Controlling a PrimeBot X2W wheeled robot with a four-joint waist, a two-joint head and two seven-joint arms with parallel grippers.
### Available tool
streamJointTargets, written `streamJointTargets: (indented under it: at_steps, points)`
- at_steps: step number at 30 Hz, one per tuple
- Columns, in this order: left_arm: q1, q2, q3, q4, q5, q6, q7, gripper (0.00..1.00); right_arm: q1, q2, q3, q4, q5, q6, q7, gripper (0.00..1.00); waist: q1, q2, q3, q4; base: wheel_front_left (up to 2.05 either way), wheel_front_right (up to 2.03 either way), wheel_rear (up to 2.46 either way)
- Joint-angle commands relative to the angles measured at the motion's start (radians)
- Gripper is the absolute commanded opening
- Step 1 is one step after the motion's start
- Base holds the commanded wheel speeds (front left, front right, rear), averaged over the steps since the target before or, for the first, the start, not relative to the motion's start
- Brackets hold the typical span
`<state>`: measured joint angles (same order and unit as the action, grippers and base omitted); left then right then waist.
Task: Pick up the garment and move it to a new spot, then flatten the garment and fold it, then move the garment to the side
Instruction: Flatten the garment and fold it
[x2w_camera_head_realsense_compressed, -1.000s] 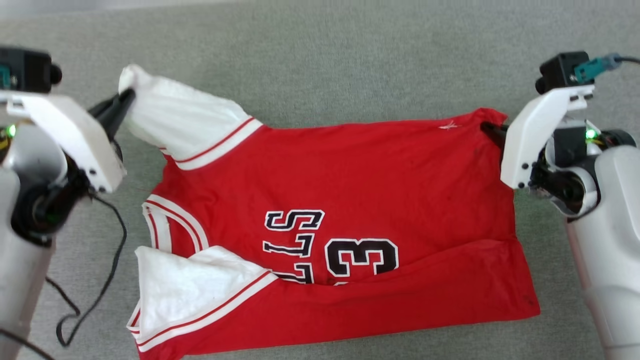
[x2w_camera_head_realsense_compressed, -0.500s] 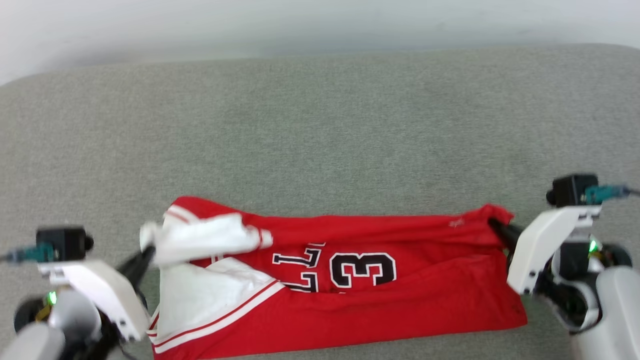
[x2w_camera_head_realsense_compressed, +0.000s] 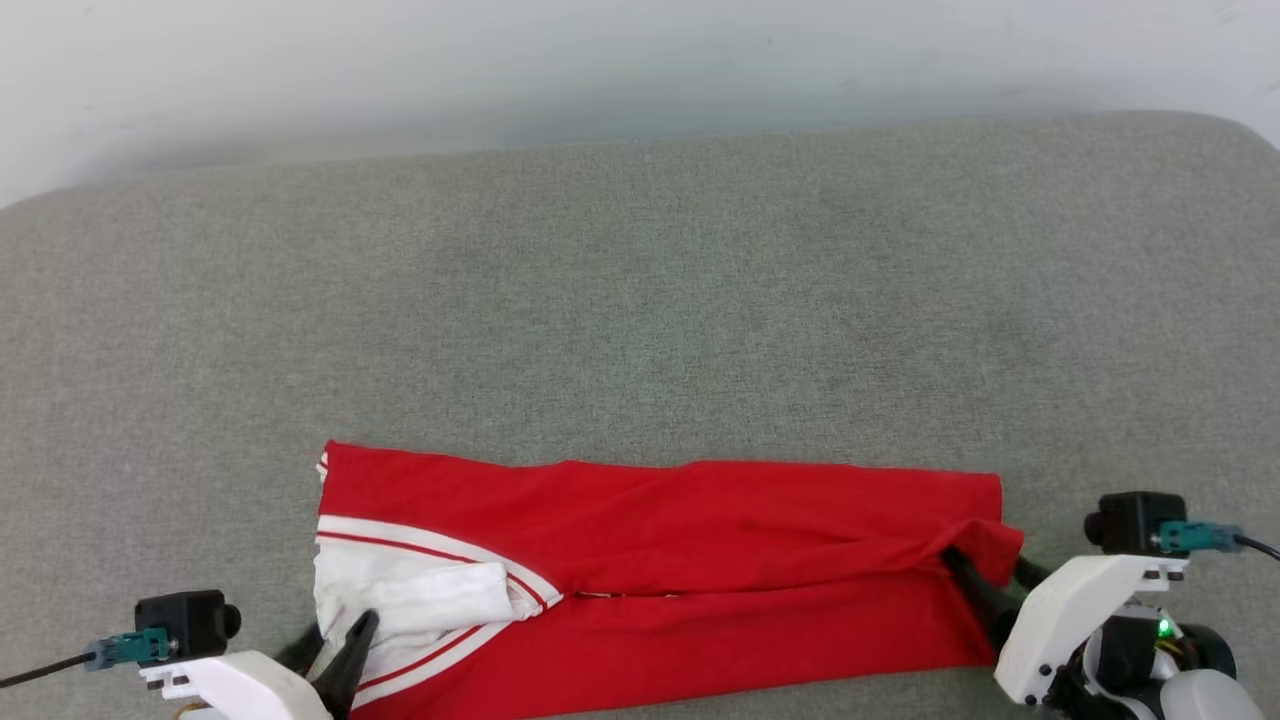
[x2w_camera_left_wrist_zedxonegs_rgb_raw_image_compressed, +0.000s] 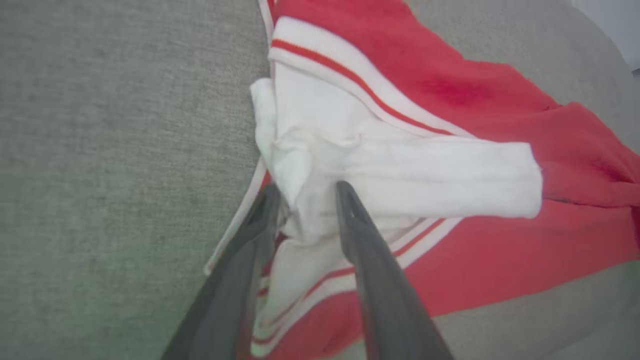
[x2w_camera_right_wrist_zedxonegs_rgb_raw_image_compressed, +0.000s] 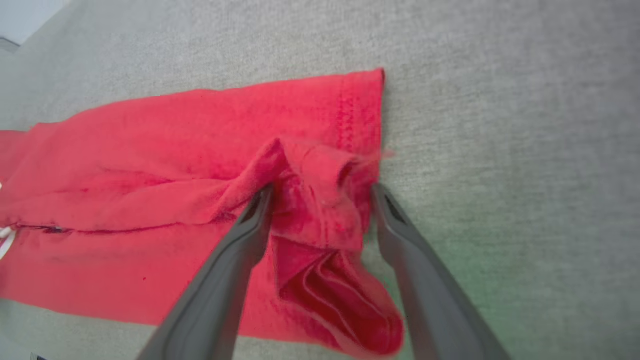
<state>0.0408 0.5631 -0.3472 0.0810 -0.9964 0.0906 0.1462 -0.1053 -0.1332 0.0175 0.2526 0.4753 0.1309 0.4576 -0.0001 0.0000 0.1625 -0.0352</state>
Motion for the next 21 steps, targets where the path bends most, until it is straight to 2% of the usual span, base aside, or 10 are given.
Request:
streamJointTargets:
  at_steps: [1,5,9,15,21]
  points:
    - [-0.002,-0.003,0.005,-0.003,0.019,0.000,-0.026,1.00,0.011,0.003,-0.002,-0.018,-0.004,0.000,-0.029,1.00,0.0001,0.0000,-0.006,0.000,0.00,0.00,0.00]
    - [-0.030,-0.010,0.016,-0.032,0.082,0.026,-0.110,1.00,0.019,-0.006,-0.016,-0.088,-0.006,0.000,-0.093,1.00,0.0001,0.0000,-0.022,0.000,0.00,0.00,0.00]
    - [-0.052,-0.019,0.026,-0.081,0.143,0.060,-0.188,1.00,0.010,-0.026,-0.053,-0.169,-0.011,0.000,-0.076,1.00,0.0001,0.0000,-0.039,0.004,0.00,0.00,0.00]
    - [-0.093,-0.047,0.047,-0.148,0.237,0.108,-0.325,1.00,-0.015,-0.085,-0.136,-0.250,-0.029,0.000,0.066,1.00,0.0001,0.0000,-0.048,0.031,0.00,0.00,0.00]
    - [-0.132,-0.060,0.044,-0.213,0.366,0.155,-0.392,1.00,-0.021,-0.124,-0.183,-0.309,-0.038,0.000,0.254,1.00,0.0001,0.0000,-0.031,0.075,0.00,0.00,0.00]
